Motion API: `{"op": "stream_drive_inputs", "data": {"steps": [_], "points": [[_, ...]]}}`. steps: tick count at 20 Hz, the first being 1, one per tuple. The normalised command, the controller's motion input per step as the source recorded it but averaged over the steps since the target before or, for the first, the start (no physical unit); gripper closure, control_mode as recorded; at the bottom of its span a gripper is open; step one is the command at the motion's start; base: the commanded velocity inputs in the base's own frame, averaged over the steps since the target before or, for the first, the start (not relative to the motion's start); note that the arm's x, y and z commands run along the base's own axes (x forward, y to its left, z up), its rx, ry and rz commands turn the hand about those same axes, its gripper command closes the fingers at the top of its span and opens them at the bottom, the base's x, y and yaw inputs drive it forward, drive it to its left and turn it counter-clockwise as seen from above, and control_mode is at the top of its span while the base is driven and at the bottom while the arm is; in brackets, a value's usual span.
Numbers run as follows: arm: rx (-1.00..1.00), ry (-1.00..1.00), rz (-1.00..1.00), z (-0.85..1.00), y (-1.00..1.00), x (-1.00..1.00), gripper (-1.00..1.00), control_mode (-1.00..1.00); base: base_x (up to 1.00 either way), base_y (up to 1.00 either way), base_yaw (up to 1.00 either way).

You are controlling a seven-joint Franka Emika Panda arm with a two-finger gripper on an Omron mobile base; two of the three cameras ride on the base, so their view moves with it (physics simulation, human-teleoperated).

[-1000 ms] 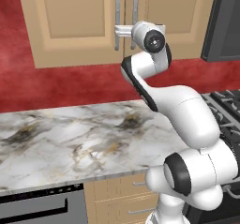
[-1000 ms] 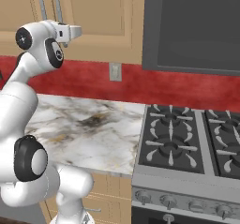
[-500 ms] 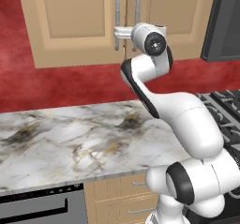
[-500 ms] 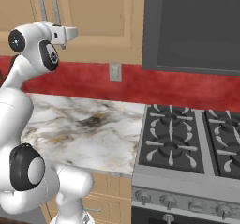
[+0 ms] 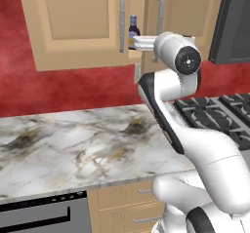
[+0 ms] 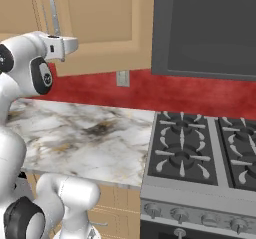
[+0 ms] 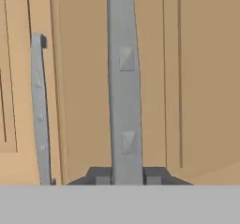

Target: Move the condiment bottle and mustard from the cabinet to the dining counter.

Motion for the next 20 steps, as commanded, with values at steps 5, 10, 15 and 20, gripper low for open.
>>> {"op": "stream_drive_inputs", "data": {"steps": [5,10,15,20], "points": [[0.0,0.0,0.0,-0.12,-0.25,-1.0,1.0,-1.0,0.0,0.0,0.0],[0.0,0.0,0.0,-0.17,-0.3,-1.0,1.0,-1.0,0.0,0.0,0.0],[-0.02,0.06,0.0,-0.25,-0.08,-1.0,-1.0,-1.0,0.0,0.0,0.0],[-0.05,0.1,0.08,-0.06,0.08,-0.94,-1.0,-1.0,0.0,0.0,0.0]]}}
